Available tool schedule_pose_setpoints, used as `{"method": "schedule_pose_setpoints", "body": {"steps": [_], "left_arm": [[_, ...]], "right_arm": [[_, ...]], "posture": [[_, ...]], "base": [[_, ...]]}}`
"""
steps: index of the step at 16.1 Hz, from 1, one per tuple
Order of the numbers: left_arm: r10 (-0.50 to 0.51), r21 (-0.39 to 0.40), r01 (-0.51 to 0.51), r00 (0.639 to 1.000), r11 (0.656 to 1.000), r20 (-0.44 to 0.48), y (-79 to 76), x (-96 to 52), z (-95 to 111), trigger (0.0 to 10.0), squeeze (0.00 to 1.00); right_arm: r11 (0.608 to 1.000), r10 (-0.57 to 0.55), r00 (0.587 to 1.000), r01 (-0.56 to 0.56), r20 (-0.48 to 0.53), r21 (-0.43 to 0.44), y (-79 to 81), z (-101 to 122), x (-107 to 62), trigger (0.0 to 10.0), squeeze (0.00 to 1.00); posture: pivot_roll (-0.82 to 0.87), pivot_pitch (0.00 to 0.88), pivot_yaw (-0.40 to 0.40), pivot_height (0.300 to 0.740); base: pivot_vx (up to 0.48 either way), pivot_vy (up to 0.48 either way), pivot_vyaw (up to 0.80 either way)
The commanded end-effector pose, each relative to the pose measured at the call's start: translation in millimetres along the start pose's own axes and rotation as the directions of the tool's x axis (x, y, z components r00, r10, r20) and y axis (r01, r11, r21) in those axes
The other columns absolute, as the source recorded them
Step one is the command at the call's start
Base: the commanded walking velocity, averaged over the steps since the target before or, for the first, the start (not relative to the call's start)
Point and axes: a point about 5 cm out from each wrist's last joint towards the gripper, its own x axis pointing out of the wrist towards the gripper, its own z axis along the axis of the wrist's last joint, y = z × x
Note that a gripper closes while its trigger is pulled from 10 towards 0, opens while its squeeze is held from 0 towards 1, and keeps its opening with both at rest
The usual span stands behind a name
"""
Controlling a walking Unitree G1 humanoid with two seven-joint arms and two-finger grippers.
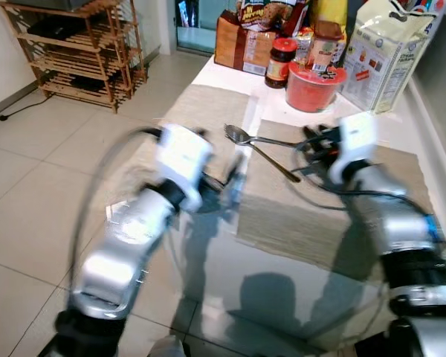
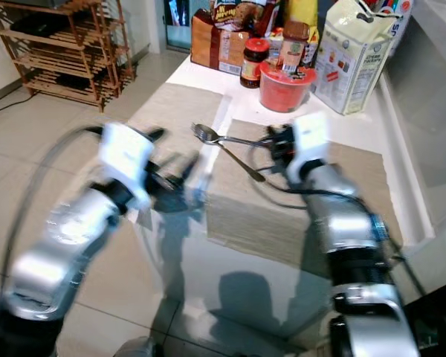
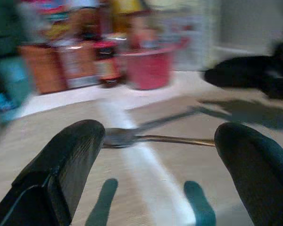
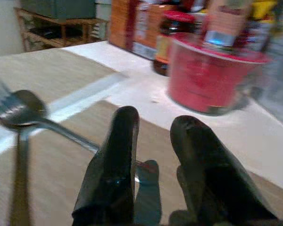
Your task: Setting the table
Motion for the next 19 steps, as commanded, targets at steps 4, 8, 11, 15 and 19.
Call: {"method": "schedule_pose_setpoints", "body": {"steps": [4, 8, 11, 15, 19], "left_arm": [[-0.127, 0.059, 0.125, 0.991, 0.99, 0.038, -12.0, 8.6, 1, 10.0, 0.0], [-0.093, 0.041, 0.09, 0.993, 0.995, 0.069, -10.0, 16.0, 2, 10.0, 0.0], [-0.052, -0.007, 0.053, 0.996, 0.999, 0.067, -7.7, 18.4, 0, 10.0, 0.0], [0.012, -0.06, -0.008, 0.997, 0.998, 0.074, -10.5, 17.5, -2, 10.0, 0.0], [0.061, -0.072, -0.056, 0.996, 0.996, 0.065, -9.5, 12.4, -3, 10.0, 0.0]], "right_arm": [[1.0, 0.019, 0.999, -0.019, -0.041, -0.003, -6.0, -8, -4.1, 10.0, 1.0], [0.999, 0.042, 0.999, -0.042, -0.014, 0.001, -0.9, -1, -0.1, 10.0, 1.0], [0.998, 0.054, 0.999, -0.054, -0.01, -0.015, 1.5, 1, -0.2, 10.0, 0.0], [0.988, 0.14, 0.99, -0.141, -0.022, -0.059, 5.9, 5, 2.5, 10.0, 0.0], [0.959, 0.269, 0.959, -0.275, -0.09, -0.069, 6.0, 4, 11.4, 10.0, 0.0]], "posture": [[0.12, 0.0, -0.034, 0.74], [0.11, 0.0, -0.038, 0.74], [0.1, 0.0, -0.039, 0.74], [0.1, 0.0, -0.07, 0.74], [0.13, 0.0, -0.105, 0.74]], "base": [[0.0, 0.0, 0.0], [0.0, 0.0, 0.0], [0.0, 0.0, 0.0], [0.0, 0.0, 0.0], [0.0, 0.0, 0.0]]}}
